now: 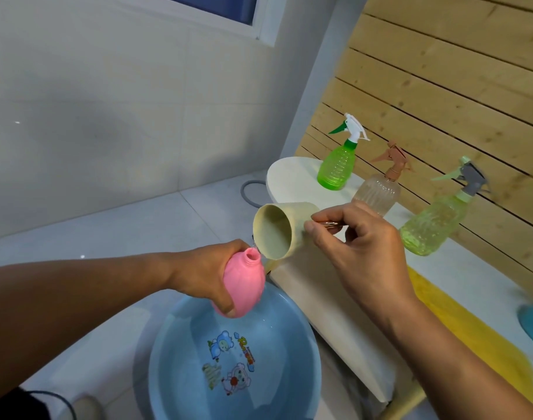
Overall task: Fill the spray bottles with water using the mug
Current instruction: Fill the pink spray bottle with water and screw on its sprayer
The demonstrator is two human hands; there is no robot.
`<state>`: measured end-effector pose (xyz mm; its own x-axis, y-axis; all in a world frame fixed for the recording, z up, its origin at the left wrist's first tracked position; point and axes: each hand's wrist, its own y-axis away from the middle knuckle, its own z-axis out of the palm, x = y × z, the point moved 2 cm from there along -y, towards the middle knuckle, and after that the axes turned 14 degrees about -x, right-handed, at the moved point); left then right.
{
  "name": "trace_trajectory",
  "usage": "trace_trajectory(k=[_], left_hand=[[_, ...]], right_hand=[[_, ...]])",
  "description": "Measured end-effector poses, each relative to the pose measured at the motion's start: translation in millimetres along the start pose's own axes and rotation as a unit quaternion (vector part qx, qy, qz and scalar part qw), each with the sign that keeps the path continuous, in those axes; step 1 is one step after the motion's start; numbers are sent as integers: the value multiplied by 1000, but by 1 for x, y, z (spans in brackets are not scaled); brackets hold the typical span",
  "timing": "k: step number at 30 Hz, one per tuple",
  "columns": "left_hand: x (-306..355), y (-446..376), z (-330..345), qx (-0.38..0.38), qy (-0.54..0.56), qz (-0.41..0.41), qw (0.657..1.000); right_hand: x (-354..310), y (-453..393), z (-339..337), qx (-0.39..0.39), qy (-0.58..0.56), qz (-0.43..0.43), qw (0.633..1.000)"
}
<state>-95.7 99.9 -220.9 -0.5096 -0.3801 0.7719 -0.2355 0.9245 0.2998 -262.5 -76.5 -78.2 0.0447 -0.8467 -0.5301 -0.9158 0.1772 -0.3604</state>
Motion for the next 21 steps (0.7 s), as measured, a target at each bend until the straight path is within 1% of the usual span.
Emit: trace_trajectory(k=[13, 21], left_hand=[[0, -5, 1, -9, -9, -6, 1000], [0, -8, 2, -7, 8, 10, 1000]], right_hand=[[-7, 1, -8, 32, 80, -65, 994], [-8, 5, -11, 37, 120, -106, 986]])
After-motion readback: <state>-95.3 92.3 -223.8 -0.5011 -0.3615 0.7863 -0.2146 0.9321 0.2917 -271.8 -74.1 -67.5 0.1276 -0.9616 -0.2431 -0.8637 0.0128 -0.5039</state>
